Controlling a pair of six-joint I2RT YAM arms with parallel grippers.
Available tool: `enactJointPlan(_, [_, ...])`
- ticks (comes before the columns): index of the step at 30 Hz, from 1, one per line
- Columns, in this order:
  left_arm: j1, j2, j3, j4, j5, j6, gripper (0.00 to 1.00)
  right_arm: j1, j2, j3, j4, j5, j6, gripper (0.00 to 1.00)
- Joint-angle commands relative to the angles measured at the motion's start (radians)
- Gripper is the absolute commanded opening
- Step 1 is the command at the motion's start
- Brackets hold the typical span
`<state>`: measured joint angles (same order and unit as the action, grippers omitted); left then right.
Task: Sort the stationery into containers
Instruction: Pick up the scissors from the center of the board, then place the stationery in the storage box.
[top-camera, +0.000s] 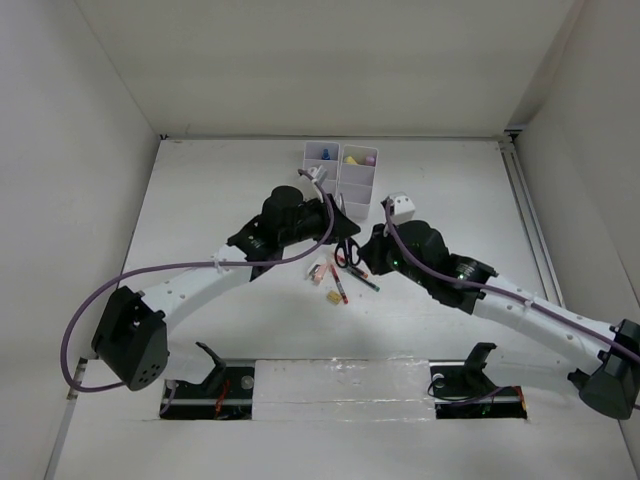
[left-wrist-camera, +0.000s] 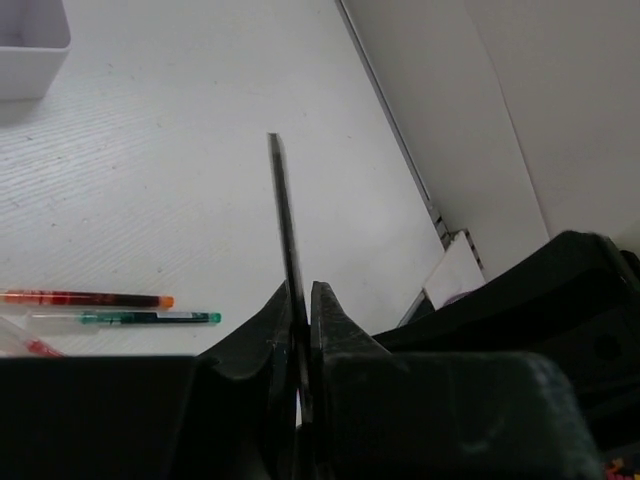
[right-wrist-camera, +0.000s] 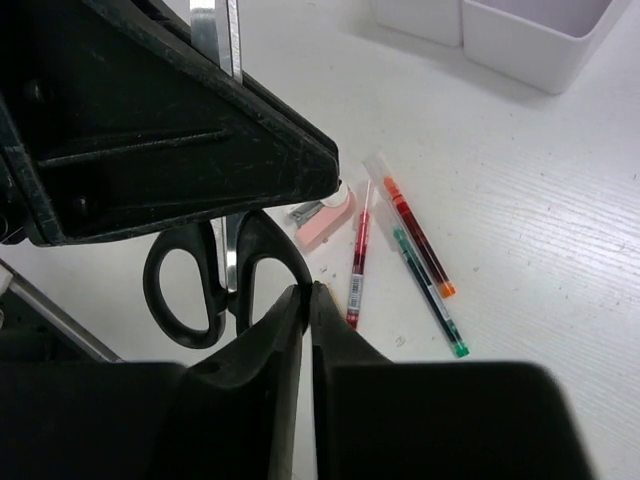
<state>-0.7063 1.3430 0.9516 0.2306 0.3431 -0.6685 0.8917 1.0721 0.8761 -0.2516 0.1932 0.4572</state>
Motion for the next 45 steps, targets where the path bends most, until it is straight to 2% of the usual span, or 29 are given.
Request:
enactJointPlan(1, [0.013, -0.028, 0.041, 0.021, -0.088, 0.035, 0.0, 0.023, -0.029, 0.032, 0.06, -0.011, 0.005, 0.17])
enactJointPlan(4, [0.013, -0.019, 0.041, 0.052, -0.107, 0.064, 0.0, 0.023, -0.052, 0.009, 0.072, 0.015, 0.005, 0.66])
enactJointPlan(5, [0.013, -0.019, 0.052, 0.052, -0.107, 0.075, 0.0, 0.023, -0.063, 0.009, 0.072, 0.025, 0.005, 0.87])
enactJointPlan(7, [0.013, 0.004, 0.076, 0.052, -0.163, 0.096, 0.0, 0.023, -0.072, 0.0, 0.048, 0.072, 0.005, 1.0])
enactJointPlan(12, [0.028, 0.051, 0.154, 0.041, -0.355, 0.158, 0.0, 0.023, -0.125, -0.009, -0.066, 0.184, 0.015, 1.0])
enactJointPlan(14, [0.057, 0.099, 0.203, 0.006, -0.51, 0.144, 0.0, 0.023, -0.156, -0.034, -0.087, 0.21, 0.015, 1.0])
enactJointPlan(16, [0.068, 0.149, 0.329, -0.114, -0.68, 0.11, 0.0, 0.023, -0.205, -0.049, -0.103, 0.221, 0.024, 1.0])
enactJointPlan(17, [0.068, 0.219, 0.384, -0.161, -0.82, 0.075, 0.0, 0.023, -0.222, -0.063, -0.118, 0.221, 0.024, 1.0])
enactJointPlan(18, [0.068, 0.26, 0.445, -0.274, -0.89, 0.049, 0.0, 0.012, -0.237, -0.063, -0.129, 0.23, 0.024, 1.0])
enactJointPlan(19, [0.068, 0.301, 0.566, -0.313, -0.952, 0.031, 0.0, 0.012, -0.263, -0.075, -0.129, 0.23, 0.024, 1.0])
enactJointPlan(20, [0.068, 0.339, 0.623, -0.348, -1.033, 0.018, 0.0, 0.012, -0.274, -0.075, -0.139, 0.23, 0.024, 1.0])
enactJointPlan(24, [0.09, 0.58, 0.919, -0.549, -1.146, -0.081, 0.0, 0.003, -0.31, -0.085, -0.182, 0.239, 0.024, 1.0])
enactJointPlan(25, [0.09, 0.622, 1.057, -0.668, -1.177, -0.145, 0.0, 0.003, -0.323, -0.085, -0.183, 0.248, 0.024, 1.0])
enactJointPlan(28, [0.09, 0.763, 1.238, -0.805, -1.222, -0.209, 0.0, -0.007, -0.345, -0.085, -0.212, 0.258, 0.015, 1.0])
enactJointPlan(29, [0.09, 0.789, 1.316, -0.862, -1.222, -0.241, 0.0, -0.017, -0.345, -0.085, -0.222, 0.258, 0.015, 1.0])
enactJointPlan(31, [0.099, 0.83, 1.348, -0.884, -1.211, -0.262, 0.0, -0.028, -0.365, -0.085, -0.222, 0.246, 0.006, 1.0])
enactJointPlan(35, [0.123, 0.815, 1.282, -0.823, -1.107, -0.251, 0.0, -0.037, -0.386, -0.085, -0.232, 0.246, -0.015, 1.0])
enactJointPlan(36, [0.123, 0.791, 1.182, -0.681, -1.068, -0.2, 0.0, -0.049, -0.396, -0.094, -0.232, 0.246, -0.015, 1.0])
enactJointPlan(38, [0.113, 0.69, 1.048, -0.521, -0.971, -0.07, 0.0, -0.059, -0.396, -0.094, -0.232, 0.236, -0.028, 1.0])
enactJointPlan(39, [0.113, 0.656, 0.98, -0.347, -0.917, -0.015, 0.0, -0.071, -0.396, -0.094, -0.232, 0.226, -0.037, 1.0])
enactJointPlan(40, [0.113, 0.63, 0.881, -0.288, -0.874, 0.022, 0.0, -0.071, -0.396, -0.094, -0.232, 0.226, -0.037, 1.0])
enactJointPlan(41, [0.113, 0.608, 0.845, -0.234, -0.799, 0.052, 0.0, -0.08, -0.396, -0.094, -0.232, 0.21, -0.046, 1.0])
enactJointPlan(43, [0.103, 0.578, 0.781, -0.106, -0.662, 0.185, 0.0, -0.089, -0.396, -0.103, -0.221, 0.186, -0.046, 1.0])
enactJointPlan(44, [0.103, 0.567, 0.77, -0.074, -0.661, 0.229, 0.0, -0.089, -0.396, -0.103, -0.221, 0.186, -0.046, 1.0])
enactJointPlan(45, [0.103, 0.567, 0.77, -0.05, -0.551, 0.275, 0.0, -0.089, -0.396, -0.103, -0.212, 0.174, -0.058, 1.0])
